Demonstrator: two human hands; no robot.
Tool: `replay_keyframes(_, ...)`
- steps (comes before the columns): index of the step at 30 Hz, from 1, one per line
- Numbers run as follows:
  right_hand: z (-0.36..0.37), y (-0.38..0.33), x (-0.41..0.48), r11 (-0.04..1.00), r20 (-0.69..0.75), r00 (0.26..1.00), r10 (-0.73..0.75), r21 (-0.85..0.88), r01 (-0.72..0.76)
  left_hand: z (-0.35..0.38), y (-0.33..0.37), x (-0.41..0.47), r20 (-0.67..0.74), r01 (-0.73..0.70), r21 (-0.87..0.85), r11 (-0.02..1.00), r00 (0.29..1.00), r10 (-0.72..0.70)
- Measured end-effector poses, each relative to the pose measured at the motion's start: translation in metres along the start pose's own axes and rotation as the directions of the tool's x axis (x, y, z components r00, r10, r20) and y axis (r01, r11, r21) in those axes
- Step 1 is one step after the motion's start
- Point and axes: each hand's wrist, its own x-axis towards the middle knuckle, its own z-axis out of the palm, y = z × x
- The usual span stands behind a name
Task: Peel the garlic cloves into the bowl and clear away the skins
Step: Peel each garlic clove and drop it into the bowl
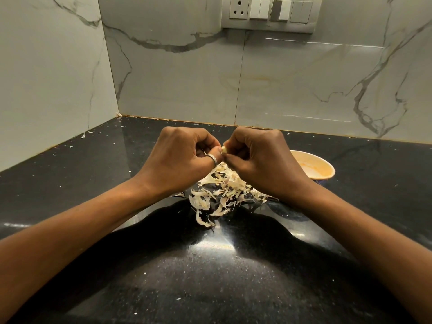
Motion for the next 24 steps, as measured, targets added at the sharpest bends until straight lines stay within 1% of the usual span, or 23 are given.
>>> replay_keyframes(4,0.002,0.002,-0.002,1.0,0.026,1.0,-0.014,-0.021,0.015,0.0,0.0,-0.001,0.023,-0.028,0.029,0.999,0.999,0.027)
replay_keyframes(10,0.005,0.001,-0.003,1.0,0.029,1.0,0.002,0.02,-0.002,0.0,0.002,0.0,0.043,-0.001,0.013,1.0,0.999,0.001)
replay_keyframes(16,0.002,0.0,0.0,0.974,0.064,0.992,0.111,0.189,-0.121,-0.001,-0.003,0.0,0.039,0.035,0.025,0.999,0.999,-0.036)
replay_keyframes(21,-0.003,-0.001,0.002,0.887,0.143,0.964,0.224,0.379,-0.263,-0.002,-0.004,0.002,-0.032,0.079,0.034,0.996,0.996,-0.078)
replay_keyframes(24,-0.007,-0.005,0.002,0.815,0.196,0.942,0.271,0.475,-0.333,-0.003,-0.002,0.002,-0.049,0.041,0.038,0.998,0.998,-0.039)
